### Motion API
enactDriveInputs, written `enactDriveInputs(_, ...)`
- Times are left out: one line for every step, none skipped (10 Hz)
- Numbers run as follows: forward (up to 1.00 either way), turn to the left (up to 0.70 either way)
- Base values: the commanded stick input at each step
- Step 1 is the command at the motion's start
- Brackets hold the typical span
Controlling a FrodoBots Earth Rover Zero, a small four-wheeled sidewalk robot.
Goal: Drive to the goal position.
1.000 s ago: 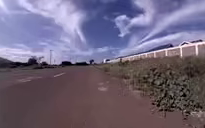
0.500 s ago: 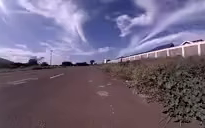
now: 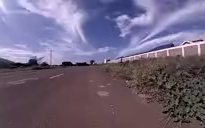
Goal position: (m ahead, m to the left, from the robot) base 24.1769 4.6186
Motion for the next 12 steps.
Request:
enactDriveInputs(0.85, 0.00)
enactDriveInputs(0.85, 0.00)
enactDriveInputs(0.85, 0.00)
enactDriveInputs(0.85, 0.00)
enactDriveInputs(0.85, 0.00)
enactDriveInputs(0.85, 0.00)
enactDriveInputs(0.85, 0.00)
enactDriveInputs(0.85, 0.00)
enactDriveInputs(0.85, 0.00)
enactDriveInputs(0.85, 0.00)
enactDriveInputs(0.85, 0.00)
enactDriveInputs(0.85, 0.00)
